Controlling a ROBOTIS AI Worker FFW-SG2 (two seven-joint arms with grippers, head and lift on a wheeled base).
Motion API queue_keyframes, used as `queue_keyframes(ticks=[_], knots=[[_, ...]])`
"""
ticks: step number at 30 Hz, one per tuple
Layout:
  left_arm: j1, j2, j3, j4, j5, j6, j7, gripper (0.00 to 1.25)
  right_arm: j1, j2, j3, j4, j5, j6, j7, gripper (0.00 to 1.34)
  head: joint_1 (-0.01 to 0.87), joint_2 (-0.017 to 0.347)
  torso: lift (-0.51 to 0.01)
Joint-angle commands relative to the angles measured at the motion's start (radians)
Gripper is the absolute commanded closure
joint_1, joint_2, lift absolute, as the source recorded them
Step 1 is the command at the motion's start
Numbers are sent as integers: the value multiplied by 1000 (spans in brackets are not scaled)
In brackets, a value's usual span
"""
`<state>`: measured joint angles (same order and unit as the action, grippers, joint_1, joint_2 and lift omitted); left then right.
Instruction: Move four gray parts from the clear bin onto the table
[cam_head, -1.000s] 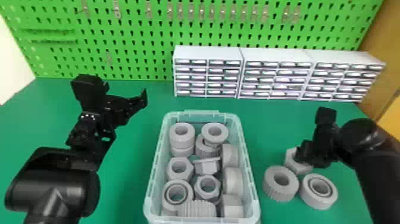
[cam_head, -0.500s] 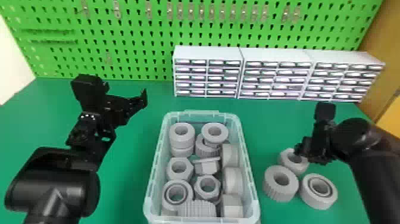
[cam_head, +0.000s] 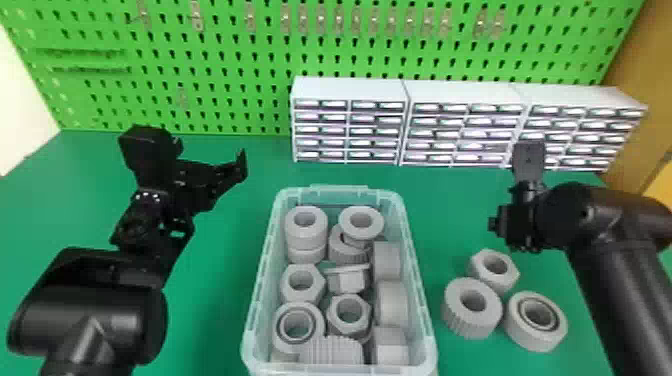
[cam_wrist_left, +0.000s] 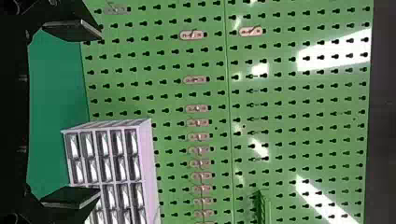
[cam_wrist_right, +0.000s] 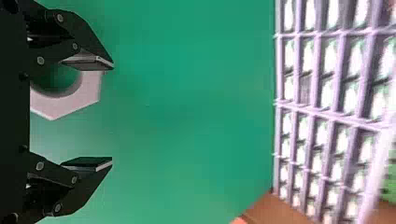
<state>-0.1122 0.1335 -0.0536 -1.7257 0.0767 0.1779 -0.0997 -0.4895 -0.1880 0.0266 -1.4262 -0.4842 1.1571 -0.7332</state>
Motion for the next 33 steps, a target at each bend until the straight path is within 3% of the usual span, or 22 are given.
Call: queue_keyframes(ticks=[1, 8, 16, 24, 33], knots=[[2, 0, 0, 0, 0, 0, 0, 110, -11, -4, 47, -65, -10, 44, 2, 527, 686, 26, -50], [2, 0, 1, 0, 0, 2, 0, 110, -31, -34, 122, -112, -106, 98, 2, 529, 686, 26, -50], [2, 0, 1, 0, -2, 3, 0, 110, -60, -44, 222, -168, -179, 156, 2, 529, 686, 26, -50], [2, 0, 0, 0, -3, 5, 0, 110, -107, -39, 314, -172, -266, 216, 2, 529, 686, 26, -50], [0, 0, -5, 0, -3, 11, 0, 110, -113, -4, 360, -183, -300, 207, 2, 529, 686, 26, -50]])
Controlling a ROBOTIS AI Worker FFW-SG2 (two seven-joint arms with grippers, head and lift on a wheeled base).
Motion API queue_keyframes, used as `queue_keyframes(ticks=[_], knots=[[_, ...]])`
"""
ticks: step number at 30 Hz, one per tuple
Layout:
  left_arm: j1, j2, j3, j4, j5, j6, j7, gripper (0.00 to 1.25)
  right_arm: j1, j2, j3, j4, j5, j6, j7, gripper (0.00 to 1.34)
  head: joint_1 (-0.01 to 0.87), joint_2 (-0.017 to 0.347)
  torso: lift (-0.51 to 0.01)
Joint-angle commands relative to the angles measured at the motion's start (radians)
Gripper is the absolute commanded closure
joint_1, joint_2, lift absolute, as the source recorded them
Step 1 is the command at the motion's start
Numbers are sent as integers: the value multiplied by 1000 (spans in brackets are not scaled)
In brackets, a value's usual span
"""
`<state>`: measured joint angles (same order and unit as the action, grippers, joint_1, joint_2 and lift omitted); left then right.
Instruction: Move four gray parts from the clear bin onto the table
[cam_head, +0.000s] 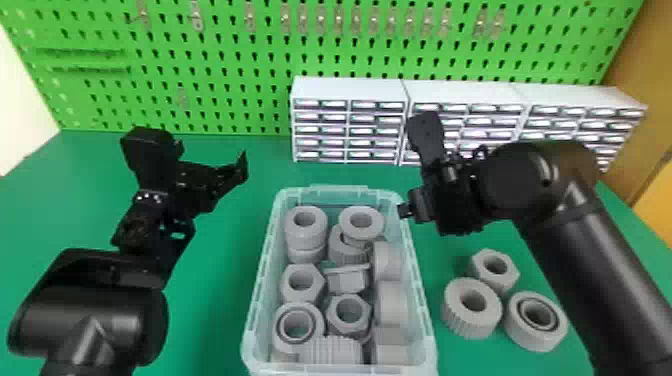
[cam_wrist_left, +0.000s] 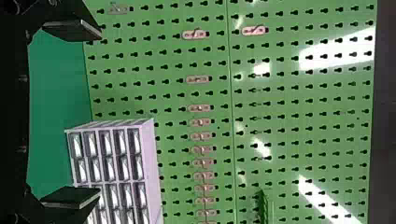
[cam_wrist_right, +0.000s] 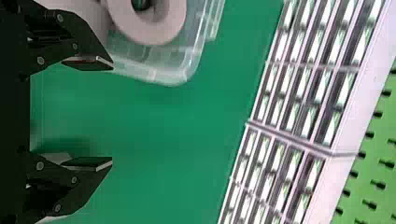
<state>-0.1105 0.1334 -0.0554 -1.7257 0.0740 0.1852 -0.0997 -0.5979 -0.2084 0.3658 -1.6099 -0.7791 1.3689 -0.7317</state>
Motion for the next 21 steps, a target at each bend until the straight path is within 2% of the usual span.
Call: queue_keyframes(ticks=[1, 7, 21], knots=[[-3, 0, -4, 0, 0, 5, 0, 110, -8, 23, 25, 4, -5, -4, 0, 527, 686, 26, -50], [-6, 0, -6, 2, 0, 7, 0, 110, -17, 44, 35, 39, -55, -10, 0, 527, 686, 26, -50], [-6, 0, -7, 3, 0, 7, 0, 110, -23, 64, 88, 108, -92, -41, 0, 527, 686, 26, -50]])
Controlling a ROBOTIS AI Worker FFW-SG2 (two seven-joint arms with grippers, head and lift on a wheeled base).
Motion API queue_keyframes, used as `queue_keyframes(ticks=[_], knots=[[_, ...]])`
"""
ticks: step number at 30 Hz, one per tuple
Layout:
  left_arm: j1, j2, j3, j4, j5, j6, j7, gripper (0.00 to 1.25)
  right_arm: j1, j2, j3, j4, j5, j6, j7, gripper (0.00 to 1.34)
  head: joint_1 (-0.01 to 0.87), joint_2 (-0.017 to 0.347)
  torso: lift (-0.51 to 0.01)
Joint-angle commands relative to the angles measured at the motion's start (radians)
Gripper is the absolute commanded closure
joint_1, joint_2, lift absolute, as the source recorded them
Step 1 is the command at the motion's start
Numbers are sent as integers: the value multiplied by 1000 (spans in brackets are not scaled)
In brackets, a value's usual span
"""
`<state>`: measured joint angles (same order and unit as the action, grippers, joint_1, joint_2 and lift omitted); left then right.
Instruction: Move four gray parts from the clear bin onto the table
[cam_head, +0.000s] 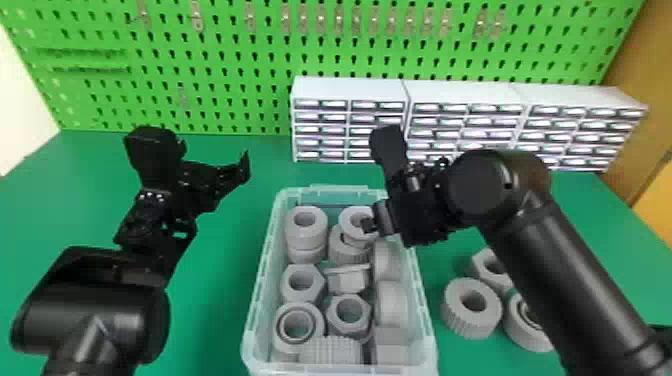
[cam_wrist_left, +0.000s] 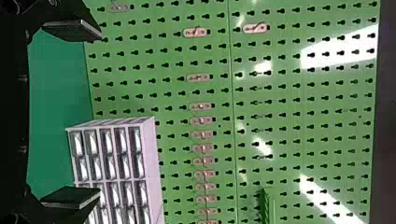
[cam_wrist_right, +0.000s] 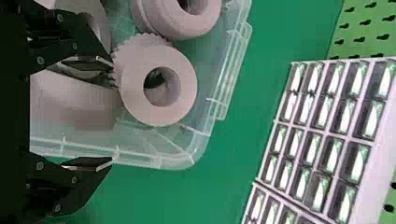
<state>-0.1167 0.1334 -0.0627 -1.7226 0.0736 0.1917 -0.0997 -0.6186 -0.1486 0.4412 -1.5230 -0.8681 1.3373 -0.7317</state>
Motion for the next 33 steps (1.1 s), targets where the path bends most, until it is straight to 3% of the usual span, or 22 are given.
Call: queue_keyframes(ticks=[1, 33], knots=[[0, 0, 0, 0, 0, 0, 0, 110, -4, 4, 16, 27, -3, -12, 0, 527, 686, 26, -50], [2, 0, 3, 0, 0, 2, -5, 110, -18, 0, 34, 55, -14, -24, 6, 527, 686, 26, -50]])
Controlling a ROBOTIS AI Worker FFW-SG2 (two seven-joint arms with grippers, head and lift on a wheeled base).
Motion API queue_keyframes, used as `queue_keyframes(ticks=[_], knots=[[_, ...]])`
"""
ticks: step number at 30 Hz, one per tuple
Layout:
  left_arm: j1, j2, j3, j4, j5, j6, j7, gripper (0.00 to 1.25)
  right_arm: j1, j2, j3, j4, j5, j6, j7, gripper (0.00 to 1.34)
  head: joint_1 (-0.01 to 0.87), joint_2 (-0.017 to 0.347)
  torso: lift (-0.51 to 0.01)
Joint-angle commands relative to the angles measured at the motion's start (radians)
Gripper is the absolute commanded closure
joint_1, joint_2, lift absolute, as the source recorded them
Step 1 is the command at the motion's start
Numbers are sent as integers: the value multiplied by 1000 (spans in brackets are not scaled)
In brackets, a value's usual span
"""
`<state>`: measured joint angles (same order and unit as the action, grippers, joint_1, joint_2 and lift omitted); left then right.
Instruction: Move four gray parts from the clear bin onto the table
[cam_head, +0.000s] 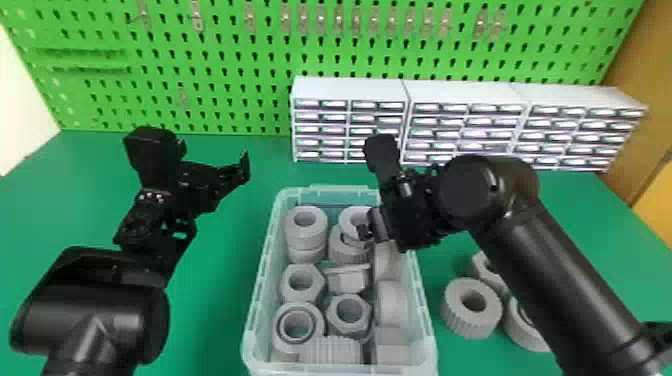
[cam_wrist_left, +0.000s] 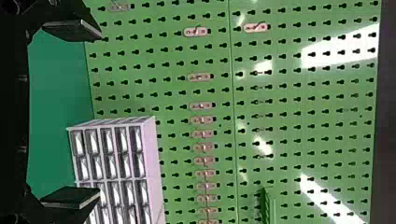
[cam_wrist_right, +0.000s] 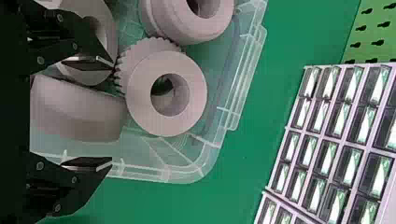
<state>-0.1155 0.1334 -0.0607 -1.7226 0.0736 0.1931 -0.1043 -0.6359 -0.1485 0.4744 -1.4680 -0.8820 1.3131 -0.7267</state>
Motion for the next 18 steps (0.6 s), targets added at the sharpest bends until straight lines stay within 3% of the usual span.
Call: queue_keyframes(ticks=[1, 10, 18], knots=[[0, 0, 1, 0, 0, 0, 0, 110, -1, 0, 1, 0, 0, 0, 1, 527, 686, 26, -50], [0, 0, 1, 0, -2, 0, 0, 110, -7, 0, 9, 2, 2, -6, 10, 527, 686, 26, -50], [2, 0, 1, 1, -2, 0, 0, 110, -31, 0, 90, 8, 123, -26, 87, 527, 686, 26, -50]])
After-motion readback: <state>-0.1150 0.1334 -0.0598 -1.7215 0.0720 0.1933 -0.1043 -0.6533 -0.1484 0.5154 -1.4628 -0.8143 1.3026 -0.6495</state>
